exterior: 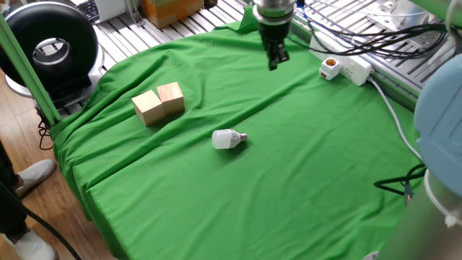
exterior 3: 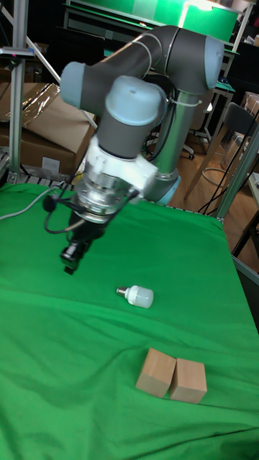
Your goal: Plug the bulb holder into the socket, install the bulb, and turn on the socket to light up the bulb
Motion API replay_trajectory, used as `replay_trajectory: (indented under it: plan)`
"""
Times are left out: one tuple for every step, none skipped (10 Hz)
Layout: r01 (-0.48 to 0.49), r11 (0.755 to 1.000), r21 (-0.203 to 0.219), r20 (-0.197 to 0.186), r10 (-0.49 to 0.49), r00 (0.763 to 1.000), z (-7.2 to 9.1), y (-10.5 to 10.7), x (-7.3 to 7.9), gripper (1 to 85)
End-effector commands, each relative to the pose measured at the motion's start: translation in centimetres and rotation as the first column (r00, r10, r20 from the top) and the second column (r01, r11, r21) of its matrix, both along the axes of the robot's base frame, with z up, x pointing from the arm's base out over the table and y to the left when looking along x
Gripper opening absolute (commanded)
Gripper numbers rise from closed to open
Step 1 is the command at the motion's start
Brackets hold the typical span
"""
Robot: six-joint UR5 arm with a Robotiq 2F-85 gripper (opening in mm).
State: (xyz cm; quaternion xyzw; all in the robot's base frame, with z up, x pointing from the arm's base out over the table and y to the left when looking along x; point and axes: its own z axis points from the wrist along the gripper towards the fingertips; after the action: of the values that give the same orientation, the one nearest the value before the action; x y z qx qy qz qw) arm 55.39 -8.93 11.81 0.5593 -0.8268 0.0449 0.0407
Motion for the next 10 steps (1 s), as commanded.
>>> replay_trajectory:
  plan:
    - [0.046, 0.999, 0.016, -0.012, -0.045, 0.999, 1.1, 7.0, 0.5, 21.3]
    - [0.044, 0.999, 0.011, -0.014, -0.044, 0.999, 1.3, 8.7, 0.4, 26.3]
    - [0.058, 0.998, 0.019, -0.013, -0.058, 0.998, 1.1, 9.7, 0.2, 26.7]
    - [0.043, 0.999, -0.01, -0.004, -0.043, 0.999, 1.2, 7.9, 0.7, 26.0]
    - [-0.026, 0.999, -0.039, -0.009, 0.026, 1.0, 1.3, 6.3, 1.0, 24.7]
    - [-0.115, 0.991, -0.073, -0.021, 0.113, 0.993, 1.4, 5.4, 1.1, 25.0]
    - [-0.159, 0.984, -0.078, -0.029, 0.157, 0.987, 1.5, 5.3, 1.2, 27.0]
    - [-0.137, 0.99, -0.03, -0.058, 0.135, 0.989, 1.3, 6.4, 0.2, 35.3]
    - [-0.08, 0.997, 0.005, -0.101, 0.08, 0.992, 1.3, 7.3, -1.2, 37.0]
    - [-0.031, 0.999, 0.02, -0.104, 0.033, 0.994, 1.2, 9.6, -1.4, 38.0]
